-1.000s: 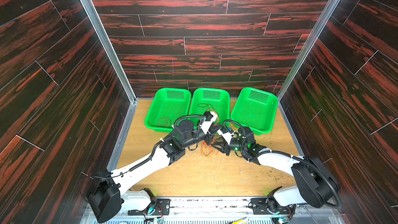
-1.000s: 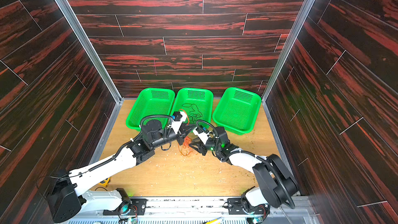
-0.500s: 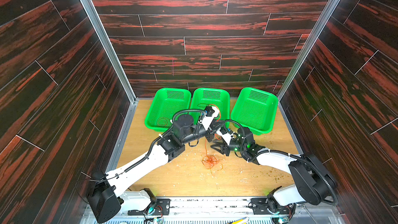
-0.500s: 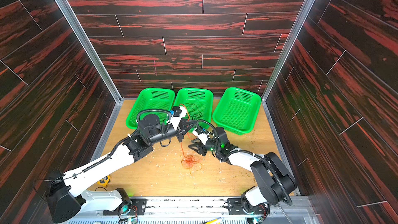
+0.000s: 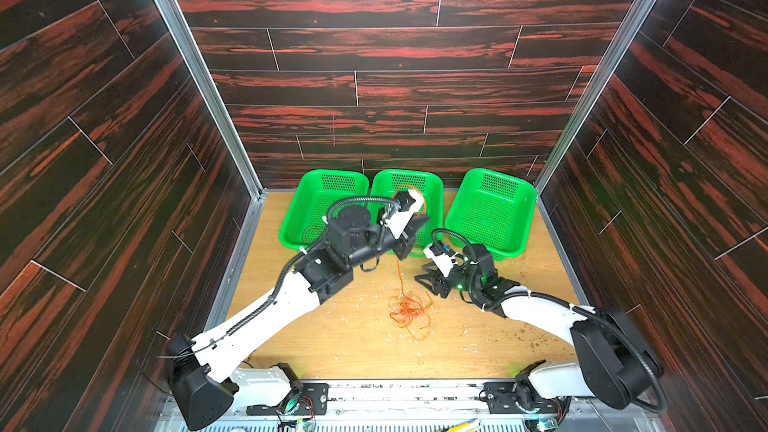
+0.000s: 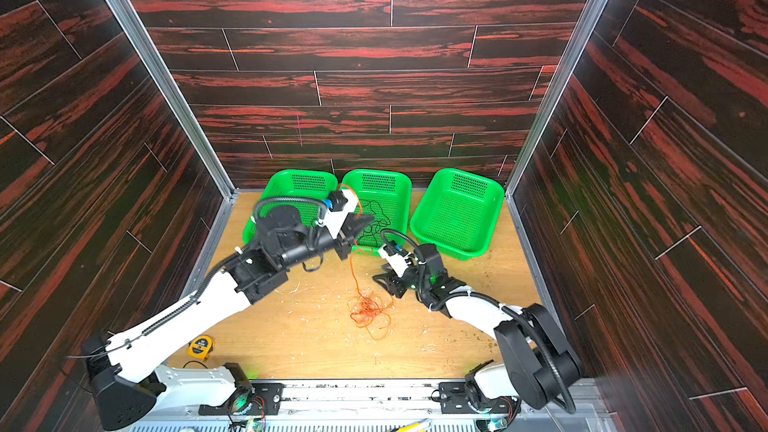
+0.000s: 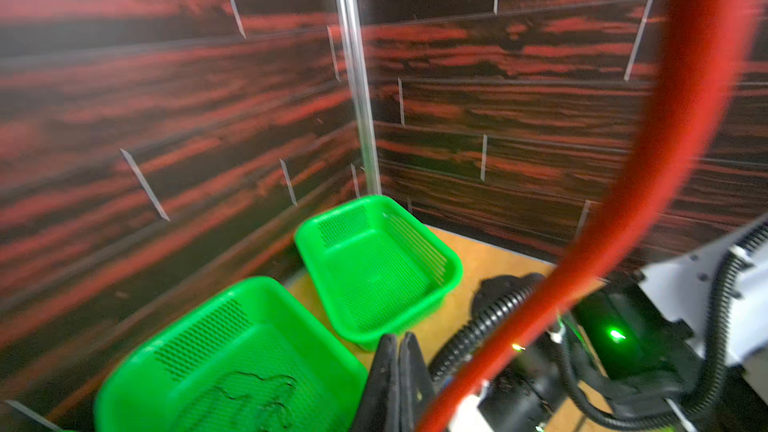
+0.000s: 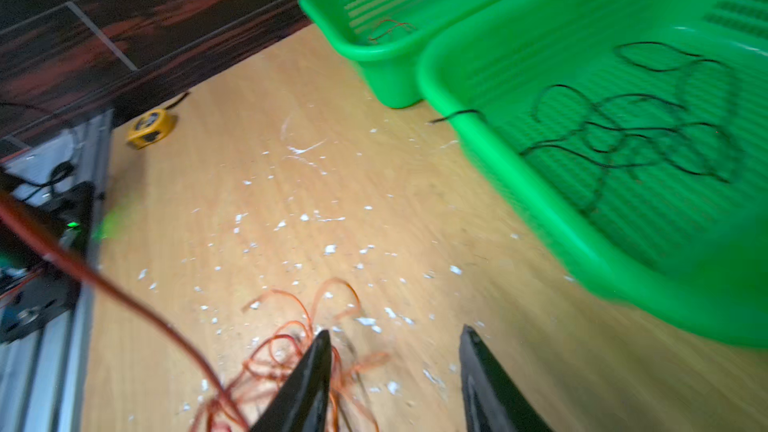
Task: Untangle the cables
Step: 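Carry the red wire with the left gripper into the leftmost basket and release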
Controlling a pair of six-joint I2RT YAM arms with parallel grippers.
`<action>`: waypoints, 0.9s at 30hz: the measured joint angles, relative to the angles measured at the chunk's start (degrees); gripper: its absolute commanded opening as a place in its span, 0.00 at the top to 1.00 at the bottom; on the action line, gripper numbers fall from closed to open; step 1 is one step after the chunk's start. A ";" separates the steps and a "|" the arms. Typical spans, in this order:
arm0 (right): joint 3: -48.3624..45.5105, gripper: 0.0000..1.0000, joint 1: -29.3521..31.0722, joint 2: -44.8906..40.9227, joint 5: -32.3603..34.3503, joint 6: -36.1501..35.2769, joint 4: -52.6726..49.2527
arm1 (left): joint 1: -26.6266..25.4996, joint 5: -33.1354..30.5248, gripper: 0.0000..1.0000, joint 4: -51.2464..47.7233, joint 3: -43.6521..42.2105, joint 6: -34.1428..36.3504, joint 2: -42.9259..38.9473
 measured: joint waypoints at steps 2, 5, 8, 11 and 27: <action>-1.11 0.47 -0.44 -1.62 0.00 0.00 0.07 | 0.66 -0.87 1.00 -1.77 2.64 1.46 0.00; -2.69 0.45 -0.42 -3.63 -1.73 0.00 0.35 | 1.70 -1.55 1.00 -4.04 6.27 3.28 0.07; -3.78 0.43 -0.07 -4.66 -4.46 -0.13 1.09 | 2.64 -1.77 1.00 -6.10 9.81 4.68 0.55; -3.80 0.43 1.22 -4.76 -5.97 -0.52 1.40 | 3.28 -2.40 1.00 -7.65 12.98 6.10 1.38; -2.27 0.45 1.86 -5.03 0.96 -0.15 -2.49 | 26.75 -5.40 1.00 -10.10 18.38 7.69 10.21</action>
